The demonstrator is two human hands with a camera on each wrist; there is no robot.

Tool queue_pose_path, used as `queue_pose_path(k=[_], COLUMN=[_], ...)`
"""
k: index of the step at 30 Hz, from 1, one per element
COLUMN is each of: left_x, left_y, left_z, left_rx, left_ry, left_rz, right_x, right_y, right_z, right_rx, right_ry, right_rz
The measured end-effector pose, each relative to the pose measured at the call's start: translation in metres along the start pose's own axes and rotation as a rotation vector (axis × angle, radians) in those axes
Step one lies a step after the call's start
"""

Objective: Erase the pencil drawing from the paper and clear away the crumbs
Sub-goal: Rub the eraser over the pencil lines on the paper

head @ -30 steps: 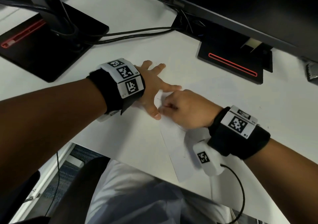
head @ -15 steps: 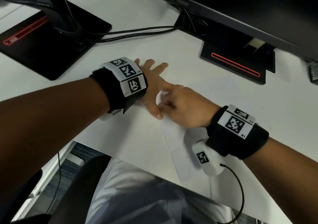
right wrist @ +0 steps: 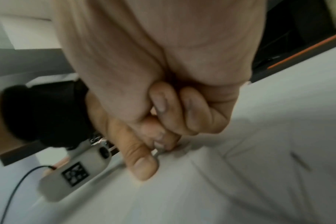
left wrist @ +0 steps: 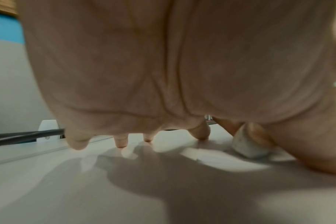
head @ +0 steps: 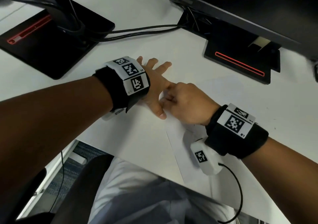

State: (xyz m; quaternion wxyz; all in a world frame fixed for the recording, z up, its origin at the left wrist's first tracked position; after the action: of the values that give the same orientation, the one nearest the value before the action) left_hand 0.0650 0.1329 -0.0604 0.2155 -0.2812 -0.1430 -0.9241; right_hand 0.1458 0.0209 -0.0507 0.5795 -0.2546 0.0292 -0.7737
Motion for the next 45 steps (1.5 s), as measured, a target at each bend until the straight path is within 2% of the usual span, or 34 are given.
queue_pose_path(k=[2,5,9,14,18,23,30,32,34,37,40,42,43,45], left_x=[-0.001,0.0,-0.002,-0.001,-0.003,-0.002,-0.002,-0.001,0.0,0.006,0.017,0.026,0.03,0.035], left_y=[0.0,-0.002,-0.003,-0.004,-0.005,-0.004,-0.004,0.0,0.008,0.021,0.031,0.035,0.035,0.033], left_z=[-0.001,-0.002,-0.003,-0.004,-0.004,-0.003,-0.001,0.002,0.008,0.016,0.017,0.01,0.004,-0.01], left_rx=[-0.004,0.015,0.014,0.022,0.013,0.015,0.031,0.016,-0.025,-0.119,-0.2,-0.166,-0.118,-0.044], left_ry=[0.004,0.011,0.026,-0.002,0.005,0.0,-0.016,-0.018,-0.005,0.028,0.187,0.304,0.311,0.241], left_rz=[-0.006,-0.012,-0.013,-0.011,-0.009,0.002,-0.004,-0.001,-0.012,-0.076,-0.144,-0.171,-0.173,-0.144], right_x=[-0.001,-0.006,-0.002,-0.007,0.0,0.01,0.047,0.05,0.049,0.049,0.055,0.059,0.061,0.06], right_y=[0.001,0.008,-0.002,0.008,0.006,0.021,0.048,0.052,0.054,0.058,0.069,0.076,0.079,0.082], right_z=[0.0,0.005,-0.008,-0.002,-0.008,0.006,0.006,0.011,0.016,0.012,0.003,0.0,0.0,0.003], right_rx=[0.0,-0.001,-0.118,-0.107,-0.125,-0.05,0.05,0.026,-0.081,-0.204,-0.282,-0.353,-0.378,-0.357], right_ry=[-0.004,0.108,0.055,0.121,0.04,0.039,-0.147,-0.12,-0.073,-0.076,-0.017,0.014,0.016,0.013], right_rz=[-0.016,-0.121,-0.068,-0.146,-0.081,-0.083,-0.013,0.024,0.057,0.058,-0.032,-0.11,-0.135,-0.151])
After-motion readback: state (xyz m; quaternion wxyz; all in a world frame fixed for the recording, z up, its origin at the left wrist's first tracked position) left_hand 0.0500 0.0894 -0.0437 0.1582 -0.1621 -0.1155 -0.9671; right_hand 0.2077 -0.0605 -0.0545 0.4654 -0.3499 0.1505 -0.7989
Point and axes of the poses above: each hand's wrist, its own x-axis away from the middle knuckle, its own z-axis out of the back of the hand, y = z × x, the point moved 2 cm from there along -x, towards the middle knuckle, and after that the axes turned 8 degrees about x, right-handed, at the moved point
